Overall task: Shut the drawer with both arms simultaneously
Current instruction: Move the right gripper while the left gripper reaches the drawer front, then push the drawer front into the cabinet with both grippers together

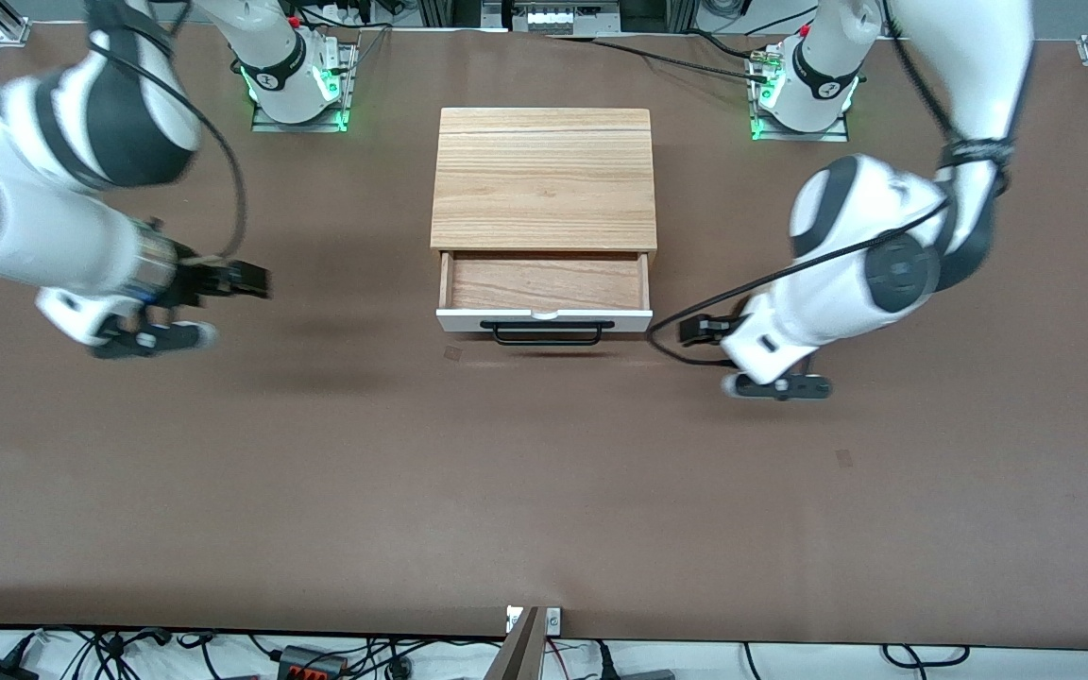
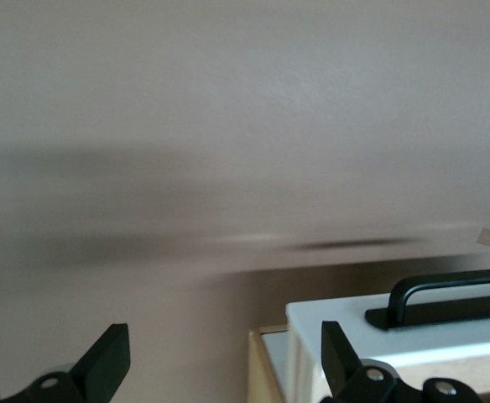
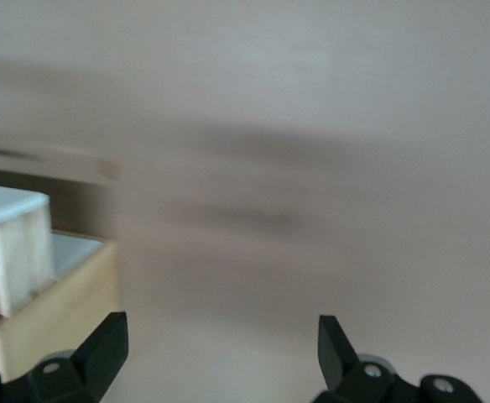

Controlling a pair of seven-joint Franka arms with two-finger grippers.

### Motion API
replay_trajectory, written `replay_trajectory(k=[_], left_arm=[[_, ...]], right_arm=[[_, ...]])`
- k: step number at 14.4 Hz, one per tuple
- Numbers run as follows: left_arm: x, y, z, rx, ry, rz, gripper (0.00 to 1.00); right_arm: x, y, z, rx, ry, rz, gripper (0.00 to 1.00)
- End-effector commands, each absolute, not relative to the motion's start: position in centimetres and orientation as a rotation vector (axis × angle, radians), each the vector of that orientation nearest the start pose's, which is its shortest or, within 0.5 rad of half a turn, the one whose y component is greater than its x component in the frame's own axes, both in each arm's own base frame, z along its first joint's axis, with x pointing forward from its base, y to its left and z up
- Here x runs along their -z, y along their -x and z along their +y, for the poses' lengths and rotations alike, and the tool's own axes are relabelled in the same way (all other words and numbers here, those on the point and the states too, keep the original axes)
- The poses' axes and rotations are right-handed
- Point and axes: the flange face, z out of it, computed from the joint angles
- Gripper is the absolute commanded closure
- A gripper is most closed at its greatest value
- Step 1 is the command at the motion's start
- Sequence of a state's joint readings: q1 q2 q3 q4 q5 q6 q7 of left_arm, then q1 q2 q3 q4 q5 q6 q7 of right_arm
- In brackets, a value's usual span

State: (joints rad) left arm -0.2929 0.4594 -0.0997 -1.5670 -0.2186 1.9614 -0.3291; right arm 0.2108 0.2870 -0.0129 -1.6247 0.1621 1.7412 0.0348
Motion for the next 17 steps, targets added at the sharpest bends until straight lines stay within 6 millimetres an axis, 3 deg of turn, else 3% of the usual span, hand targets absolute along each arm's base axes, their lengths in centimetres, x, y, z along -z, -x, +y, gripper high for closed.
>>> replay_trajectory(k=[1,4,8,12,15,17], left_arm=[[-35.2,-63.6,-28.1,-0.264,3.328,-0.081,0.00],[-33.7,-63.2,-30.9,-0.230,3.336,-0.048,0.00],[-30.8,-62.4,-32.7,-0.285,3.313,-0.054,0.00],[-30.9,-62.4,-32.6,-0.284,3.312,-0.055,0.00],[-31.2,-62.2,-32.4,-0.298,3.308,-0.056,0.00],[-31.6,-62.0,-32.4,-0.301,3.307,-0.053,0.00]], right_arm=[[-41.1,-62.8,16.2,-0.252,2.882,-0.143,0.00],[-38.1,-63.5,22.3,-0.105,2.867,-0.208,0.00],[-35.0,-63.4,27.5,0.011,2.864,-0.262,0.00],[-32.6,-62.4,30.8,-0.034,2.766,-0.199,0.00],[-32.4,-62.1,31.5,-0.028,2.751,-0.205,0.00],[-31.0,-61.6,32.1,-0.059,2.758,-0.223,0.00]])
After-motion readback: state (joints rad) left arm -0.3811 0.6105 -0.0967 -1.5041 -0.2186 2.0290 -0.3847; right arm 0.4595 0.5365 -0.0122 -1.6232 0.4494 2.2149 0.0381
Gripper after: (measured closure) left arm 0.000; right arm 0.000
